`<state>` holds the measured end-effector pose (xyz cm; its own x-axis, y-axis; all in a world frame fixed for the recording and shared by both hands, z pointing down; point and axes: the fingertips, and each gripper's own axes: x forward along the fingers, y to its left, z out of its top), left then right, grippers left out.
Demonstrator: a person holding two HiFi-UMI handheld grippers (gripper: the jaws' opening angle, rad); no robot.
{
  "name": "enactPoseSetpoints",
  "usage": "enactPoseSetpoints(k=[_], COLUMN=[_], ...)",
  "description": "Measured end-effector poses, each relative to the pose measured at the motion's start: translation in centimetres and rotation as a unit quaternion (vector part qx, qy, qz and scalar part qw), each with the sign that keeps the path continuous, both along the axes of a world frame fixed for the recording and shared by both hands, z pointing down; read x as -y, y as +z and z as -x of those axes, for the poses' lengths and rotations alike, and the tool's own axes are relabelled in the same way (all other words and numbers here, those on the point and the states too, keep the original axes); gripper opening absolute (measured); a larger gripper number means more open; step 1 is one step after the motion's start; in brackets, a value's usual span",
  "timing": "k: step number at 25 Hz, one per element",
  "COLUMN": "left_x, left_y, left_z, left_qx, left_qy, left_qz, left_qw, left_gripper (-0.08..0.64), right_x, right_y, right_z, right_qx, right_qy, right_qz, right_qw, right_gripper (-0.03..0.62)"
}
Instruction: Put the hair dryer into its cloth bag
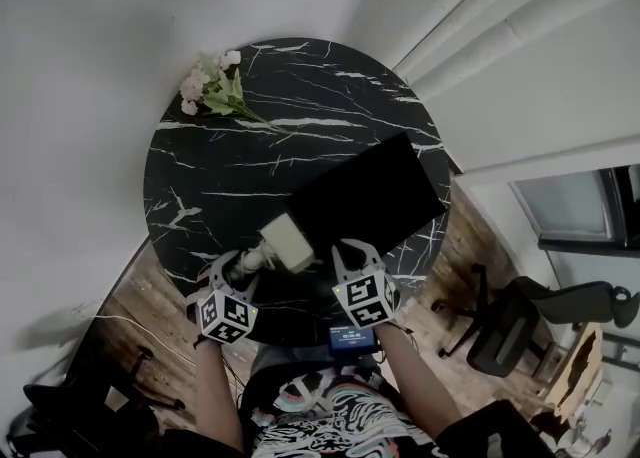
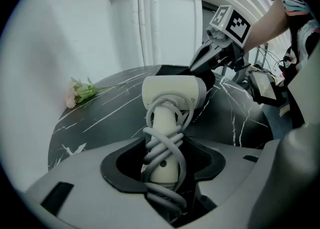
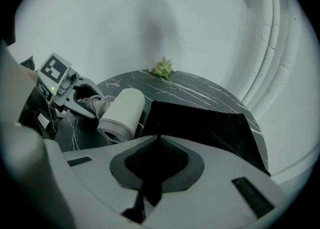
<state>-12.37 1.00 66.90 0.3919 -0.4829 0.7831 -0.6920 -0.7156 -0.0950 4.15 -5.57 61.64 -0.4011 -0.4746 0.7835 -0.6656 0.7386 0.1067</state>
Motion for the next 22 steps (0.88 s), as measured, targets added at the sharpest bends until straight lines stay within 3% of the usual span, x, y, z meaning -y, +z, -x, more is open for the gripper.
enactPoseSetpoints(k=[8, 15, 22], left_x=[0.1, -0.3, -1.3], left_y=[-0.3, -1.0, -1.7], left_z=[-0.3, -1.5, -2.8], left_qx=[-0.027, -0.084, -0.098], left_qy=[0.007, -0.002, 0.008], left_qz=[-0.003, 0.023, 0.032], left_qw=[0.9996, 0.9962, 0.9947], left_gripper=[0.227, 0.218, 0.216], right_x=[0.4, 0.7, 0.7], right_y=[-2.5, -3.4, -3.9], right_z=[-0.9, -1.0, -1.3], right_qx=[0.025, 0.029, 0.026], right_qy=[0.044, 0.055, 0.056], right_qz=[-0.015, -0.026, -0.029], right_qw=[0.999, 0.998, 0.998], right_gripper=[0.028, 0.028, 0.028])
